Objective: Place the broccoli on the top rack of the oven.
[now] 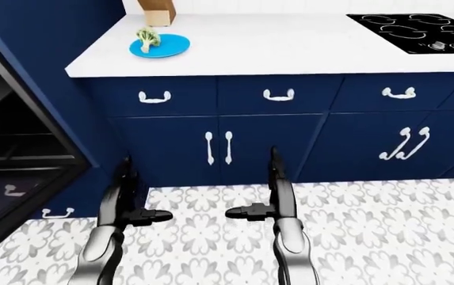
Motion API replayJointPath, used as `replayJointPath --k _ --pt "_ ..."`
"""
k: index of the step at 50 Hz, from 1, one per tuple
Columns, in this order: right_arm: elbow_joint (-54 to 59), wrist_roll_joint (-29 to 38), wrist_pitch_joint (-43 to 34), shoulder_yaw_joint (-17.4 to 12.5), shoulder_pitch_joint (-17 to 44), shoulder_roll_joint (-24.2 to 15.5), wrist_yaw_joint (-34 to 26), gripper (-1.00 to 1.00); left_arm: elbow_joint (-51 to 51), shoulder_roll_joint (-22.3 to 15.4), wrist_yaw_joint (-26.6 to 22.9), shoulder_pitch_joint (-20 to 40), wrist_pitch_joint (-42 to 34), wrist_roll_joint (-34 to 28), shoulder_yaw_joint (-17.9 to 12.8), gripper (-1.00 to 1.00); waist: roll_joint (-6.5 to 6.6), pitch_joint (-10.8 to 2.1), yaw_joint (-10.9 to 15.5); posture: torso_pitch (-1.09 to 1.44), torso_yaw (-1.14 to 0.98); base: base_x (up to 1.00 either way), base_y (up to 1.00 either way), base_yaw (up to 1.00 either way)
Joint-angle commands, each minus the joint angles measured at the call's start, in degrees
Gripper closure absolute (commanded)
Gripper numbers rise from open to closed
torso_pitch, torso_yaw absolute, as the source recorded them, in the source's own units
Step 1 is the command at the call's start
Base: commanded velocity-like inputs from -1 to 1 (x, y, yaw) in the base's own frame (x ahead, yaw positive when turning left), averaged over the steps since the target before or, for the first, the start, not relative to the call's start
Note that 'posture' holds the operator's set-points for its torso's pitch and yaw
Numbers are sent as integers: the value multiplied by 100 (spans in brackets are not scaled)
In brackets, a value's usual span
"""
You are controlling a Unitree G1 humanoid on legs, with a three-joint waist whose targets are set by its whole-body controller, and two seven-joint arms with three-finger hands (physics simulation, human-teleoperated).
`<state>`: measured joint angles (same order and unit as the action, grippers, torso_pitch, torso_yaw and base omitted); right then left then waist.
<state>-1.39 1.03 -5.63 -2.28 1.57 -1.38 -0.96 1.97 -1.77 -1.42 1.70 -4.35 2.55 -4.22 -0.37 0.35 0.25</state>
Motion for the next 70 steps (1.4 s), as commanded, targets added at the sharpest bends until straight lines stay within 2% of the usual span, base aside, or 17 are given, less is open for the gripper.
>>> replayJointPath --k 1,3,6,13,21,31,36,43,49,50,52,59,63,65,67,68,70 --pt "-405 12 -122 -11 105 -10 39 -100 -325 -21 19 182 59 71 0 -100 8 -113 -7 0 0 0 0 0" --pt "-631 126 -405 64 121 -6 65 -100 -444 -50 46 269 -112 114 -37 -100 4 -107 1 0 0 0 0 0" --pt "-628 132 -538 4 274 -30 68 -100 -650 -105 89 399 -410 122 -79 -100 11 -97 -4 0 0 0 0 0" --pt "-1279 174 -1440 -42 639 -69 146 -100 -878 -237 209 797 -900 111 -219 -100 21 -82 -1 0 0 0 0 0" --pt "-1987 -177 -2456 -188 1056 -174 -35 -100 -1095 -472 315 1297 -1551 338 -437 -100 25 -75 1 0 0 0 0 0" --pt "-2813 -155 -3841 -352 1617 -423 18 -100 -1640 -676 386 1752 -2402 449 -544 -100 28 -63 13 0 0 0 0 0" --pt "-3167 -374 -4506 -497 1953 -456 108 -100 -1812 -767 459 1986 -2785 558 -614 -100 32 -59 14 0 0 0 0 0" --pt "-3535 -443 -5315 -613 2448 -766 22 -100 -1940 -965 579 2462 -3309 736 -697 -100 30 -49 21 0 0 0 0 0" --pt "-3555 -505 -5373 -691 2538 -865 15 -100 -2092 -1074 640 2569 -3550 812 -759 -100 27 -26 21 0 0 0 0 0" --pt "-3549 -511 -5377 -690 2570 -872 24 -100 -2101 -1081 646 2565 -3558 817 -760 -100 49 -144 7 0 0 8 0 0" --pt "-3485 -521 -5381 -700 2646 -892 36 -100 -2107 -1086 651 2561 -3573 835 -773 -100 65 -2 -7 0 0 11 0 0" --pt "-3420 -562 -5486 -709 2873 -945 81 -100 -2042 -1149 655 2625 -3569 873 -799 -100 -1 60 -31 0 0 12 0 0" --pt "-3476 -596 -5564 -735 2907 -971 103 -100 -2035 -1164 667 2668 -3595 886 -798 -100 171 70 -26 0 0 16 0 0" --pt "-3487 -608 -5542 -740 2868 -971 112 -100 -2040 -1151 665 2631 -3571 884 -784 -100 439 52 -37 0 0 18 0 0" --pt "-3496 -623 -5558 -748 2877 -976 123 -100 -2028 -1154 658 2622 -3558 882 -789 -100 312 75 -13 0 0 18 0 0" --pt "-3489 -628 -5551 -748 2877 -974 129 -100 -2039 -1156 659 2621 -3570 885 -793 -100 360 82 -35 0 0 19 0 0" --pt "-3465 -632 -5504 -728 2850 -956 147 -100 -2080 -1154 665 2603 -3602 892 -798 -100 337 36 -23 0 0 18 0 0"
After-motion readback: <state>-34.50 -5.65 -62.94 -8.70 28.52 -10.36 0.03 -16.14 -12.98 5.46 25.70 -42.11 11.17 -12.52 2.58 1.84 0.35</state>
